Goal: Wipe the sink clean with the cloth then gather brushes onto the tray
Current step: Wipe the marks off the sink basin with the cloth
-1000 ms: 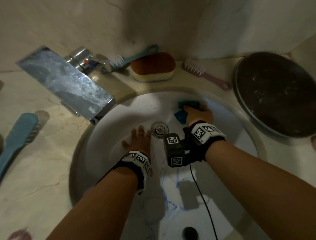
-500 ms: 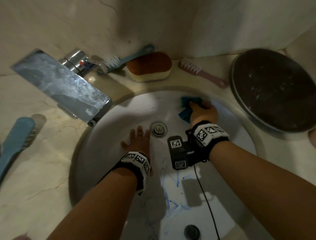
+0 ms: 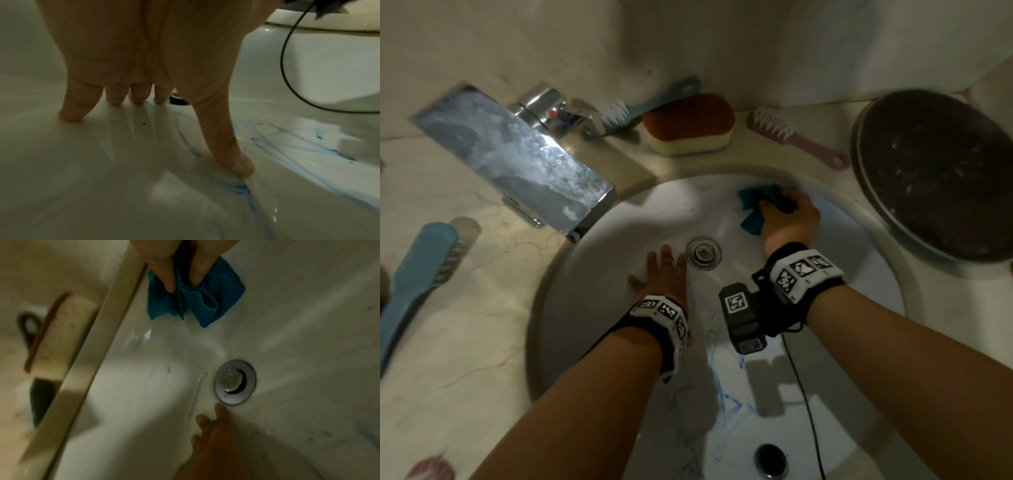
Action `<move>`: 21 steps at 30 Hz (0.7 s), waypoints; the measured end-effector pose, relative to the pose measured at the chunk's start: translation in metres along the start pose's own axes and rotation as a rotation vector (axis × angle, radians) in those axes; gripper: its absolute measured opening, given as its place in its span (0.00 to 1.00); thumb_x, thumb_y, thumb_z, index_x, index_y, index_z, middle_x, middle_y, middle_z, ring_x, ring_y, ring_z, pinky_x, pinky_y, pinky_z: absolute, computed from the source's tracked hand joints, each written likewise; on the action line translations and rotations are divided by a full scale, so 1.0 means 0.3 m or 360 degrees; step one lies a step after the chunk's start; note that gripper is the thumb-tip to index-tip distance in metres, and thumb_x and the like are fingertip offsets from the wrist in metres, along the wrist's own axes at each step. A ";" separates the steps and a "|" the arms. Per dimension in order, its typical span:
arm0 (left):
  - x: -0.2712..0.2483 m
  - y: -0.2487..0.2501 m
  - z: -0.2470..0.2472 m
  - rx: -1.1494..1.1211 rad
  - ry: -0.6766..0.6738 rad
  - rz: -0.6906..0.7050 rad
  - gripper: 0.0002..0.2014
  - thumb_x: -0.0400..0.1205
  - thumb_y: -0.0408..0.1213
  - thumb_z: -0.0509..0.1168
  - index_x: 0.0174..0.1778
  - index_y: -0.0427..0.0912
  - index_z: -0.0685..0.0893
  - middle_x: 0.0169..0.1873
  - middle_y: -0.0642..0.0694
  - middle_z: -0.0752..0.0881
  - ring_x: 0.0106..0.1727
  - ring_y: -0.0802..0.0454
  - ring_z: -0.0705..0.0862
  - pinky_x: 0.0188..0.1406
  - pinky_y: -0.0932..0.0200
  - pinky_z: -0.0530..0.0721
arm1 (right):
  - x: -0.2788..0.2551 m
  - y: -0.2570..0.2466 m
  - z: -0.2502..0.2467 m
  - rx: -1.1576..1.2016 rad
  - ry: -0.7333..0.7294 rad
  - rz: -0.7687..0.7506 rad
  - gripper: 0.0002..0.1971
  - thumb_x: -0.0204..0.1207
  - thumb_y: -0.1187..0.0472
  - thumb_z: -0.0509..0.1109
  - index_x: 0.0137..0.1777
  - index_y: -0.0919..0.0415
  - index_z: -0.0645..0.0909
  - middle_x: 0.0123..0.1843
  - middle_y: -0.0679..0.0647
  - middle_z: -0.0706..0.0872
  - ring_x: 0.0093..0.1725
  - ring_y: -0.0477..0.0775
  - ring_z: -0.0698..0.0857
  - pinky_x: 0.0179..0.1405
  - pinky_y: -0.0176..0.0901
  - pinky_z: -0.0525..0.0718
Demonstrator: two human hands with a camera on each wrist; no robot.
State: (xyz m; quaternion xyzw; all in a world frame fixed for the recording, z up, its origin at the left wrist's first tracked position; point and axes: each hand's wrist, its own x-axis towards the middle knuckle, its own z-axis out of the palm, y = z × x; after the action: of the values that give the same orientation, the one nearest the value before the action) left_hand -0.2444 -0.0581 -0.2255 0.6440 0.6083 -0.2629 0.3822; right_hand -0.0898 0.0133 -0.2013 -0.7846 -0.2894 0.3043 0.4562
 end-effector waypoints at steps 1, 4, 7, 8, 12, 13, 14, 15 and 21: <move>0.002 -0.001 0.002 -0.0008 0.0003 0.0003 0.62 0.68 0.43 0.79 0.82 0.50 0.34 0.81 0.44 0.30 0.83 0.40 0.33 0.76 0.26 0.49 | -0.016 0.004 0.022 -0.0103 -0.0085 -0.0067 0.12 0.72 0.67 0.73 0.56 0.64 0.84 0.59 0.59 0.86 0.56 0.54 0.84 0.65 0.41 0.80; 0.018 -0.003 0.008 -0.0059 0.0050 -0.0001 0.52 0.77 0.42 0.71 0.83 0.50 0.36 0.82 0.44 0.32 0.83 0.40 0.34 0.76 0.26 0.50 | -0.070 0.009 0.095 -0.0202 -0.0259 -0.0111 0.15 0.67 0.65 0.77 0.54 0.57 0.83 0.62 0.57 0.82 0.57 0.58 0.84 0.66 0.50 0.81; 0.028 -0.003 0.009 -0.0064 0.0049 -0.0015 0.51 0.77 0.42 0.71 0.83 0.51 0.36 0.82 0.45 0.33 0.83 0.40 0.35 0.76 0.26 0.50 | -0.108 0.024 0.127 -0.0313 -0.0448 -0.0349 0.15 0.68 0.67 0.76 0.54 0.61 0.83 0.60 0.55 0.80 0.54 0.50 0.81 0.64 0.28 0.76; 0.026 -0.003 0.009 -0.0056 0.0043 -0.0015 0.52 0.77 0.42 0.71 0.83 0.51 0.36 0.82 0.45 0.32 0.83 0.40 0.35 0.76 0.26 0.50 | -0.118 0.021 0.124 -0.0326 -0.0508 -0.0414 0.14 0.68 0.68 0.75 0.54 0.62 0.83 0.59 0.54 0.78 0.53 0.46 0.78 0.58 0.18 0.72; 0.019 -0.007 0.008 -0.0081 0.0037 0.0002 0.53 0.76 0.43 0.72 0.82 0.50 0.36 0.82 0.45 0.32 0.83 0.41 0.34 0.77 0.26 0.49 | -0.107 0.012 0.099 -0.0279 -0.0492 -0.0473 0.12 0.70 0.70 0.72 0.53 0.60 0.84 0.59 0.56 0.79 0.56 0.52 0.80 0.63 0.29 0.76; 0.018 -0.007 0.008 -0.0083 0.0039 0.0002 0.54 0.75 0.43 0.72 0.82 0.50 0.36 0.82 0.45 0.32 0.83 0.41 0.34 0.77 0.26 0.49 | -0.104 0.010 0.097 -0.0234 -0.0468 -0.0440 0.11 0.71 0.71 0.71 0.52 0.59 0.84 0.59 0.57 0.79 0.57 0.54 0.81 0.65 0.36 0.78; 0.018 -0.007 0.006 -0.0086 0.0039 0.0003 0.54 0.75 0.43 0.72 0.82 0.51 0.36 0.82 0.45 0.32 0.83 0.41 0.34 0.77 0.26 0.49 | -0.100 0.009 0.096 -0.0199 -0.0452 -0.0429 0.11 0.70 0.72 0.71 0.51 0.59 0.83 0.59 0.57 0.79 0.57 0.55 0.82 0.65 0.38 0.79; 0.019 -0.006 0.005 -0.0090 0.0037 0.0003 0.54 0.75 0.43 0.73 0.82 0.51 0.36 0.82 0.45 0.31 0.83 0.41 0.34 0.77 0.26 0.49 | -0.101 0.011 0.101 -0.0212 -0.0453 -0.0462 0.11 0.70 0.72 0.71 0.50 0.60 0.84 0.59 0.58 0.80 0.57 0.55 0.82 0.64 0.33 0.79; 0.027 -0.005 0.003 -0.0144 0.0053 -0.0010 0.45 0.81 0.41 0.66 0.83 0.51 0.37 0.82 0.46 0.33 0.83 0.42 0.34 0.77 0.27 0.48 | -0.169 0.020 0.158 -0.0429 -0.0976 -0.0749 0.15 0.68 0.76 0.69 0.54 0.64 0.86 0.58 0.57 0.77 0.51 0.44 0.75 0.43 0.06 0.67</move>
State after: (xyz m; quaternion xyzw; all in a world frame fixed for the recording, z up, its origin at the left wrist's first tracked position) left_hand -0.2449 -0.0542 -0.2326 0.6286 0.6278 -0.2256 0.3998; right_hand -0.1568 -0.0007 -0.2146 -0.6226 -0.6209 0.3708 0.2989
